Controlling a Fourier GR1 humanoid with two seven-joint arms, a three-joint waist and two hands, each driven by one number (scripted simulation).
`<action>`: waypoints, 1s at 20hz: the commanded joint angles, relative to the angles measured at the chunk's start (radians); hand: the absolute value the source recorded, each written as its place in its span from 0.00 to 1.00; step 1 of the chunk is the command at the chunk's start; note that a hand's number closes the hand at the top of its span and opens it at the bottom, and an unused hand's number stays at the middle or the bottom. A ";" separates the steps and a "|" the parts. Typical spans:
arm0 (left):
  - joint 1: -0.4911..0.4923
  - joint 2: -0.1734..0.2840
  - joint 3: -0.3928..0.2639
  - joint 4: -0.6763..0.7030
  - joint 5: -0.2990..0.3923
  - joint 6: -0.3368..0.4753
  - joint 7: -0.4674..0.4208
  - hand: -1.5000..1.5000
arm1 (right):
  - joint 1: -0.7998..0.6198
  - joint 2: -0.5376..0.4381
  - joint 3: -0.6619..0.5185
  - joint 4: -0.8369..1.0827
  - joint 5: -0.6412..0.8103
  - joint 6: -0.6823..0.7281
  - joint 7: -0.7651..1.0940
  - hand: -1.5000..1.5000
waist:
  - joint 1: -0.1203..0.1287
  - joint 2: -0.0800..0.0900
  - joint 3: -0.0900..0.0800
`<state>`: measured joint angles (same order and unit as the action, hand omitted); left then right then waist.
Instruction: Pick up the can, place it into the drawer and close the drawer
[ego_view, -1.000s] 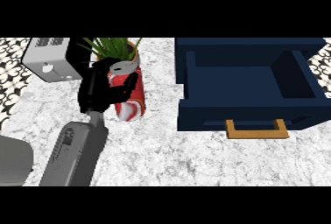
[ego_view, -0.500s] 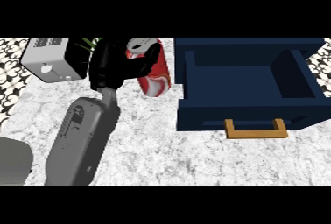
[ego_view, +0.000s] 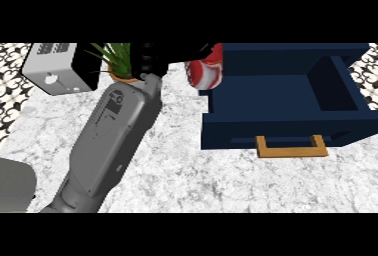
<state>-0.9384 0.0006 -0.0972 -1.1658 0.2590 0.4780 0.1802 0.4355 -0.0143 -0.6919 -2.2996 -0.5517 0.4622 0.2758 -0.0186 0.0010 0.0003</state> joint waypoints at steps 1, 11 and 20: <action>-0.080 -0.001 -0.022 0.096 0.037 0.037 -0.034 1.00 | -0.020 -0.004 -0.022 0.041 -0.015 0.011 -0.008 0.00 | -0.003 0.001 0.000; -0.299 -0.001 -0.049 0.338 0.154 0.072 -0.091 1.00 | 0.016 0.014 0.003 -0.017 -0.008 0.015 -0.008 0.00 | -0.015 0.002 0.000; -0.442 -0.001 -0.166 0.477 0.330 0.159 -0.118 1.00 | -0.045 -0.016 -0.003 0.025 -0.010 0.011 0.018 0.00 | -0.028 0.004 0.001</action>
<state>-1.2985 0.0000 -0.2444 -0.7432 0.5421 0.6146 0.0331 0.3829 -0.0159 -0.6805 -2.2765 -0.5308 0.4614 0.2823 -0.0432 0.0065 0.0008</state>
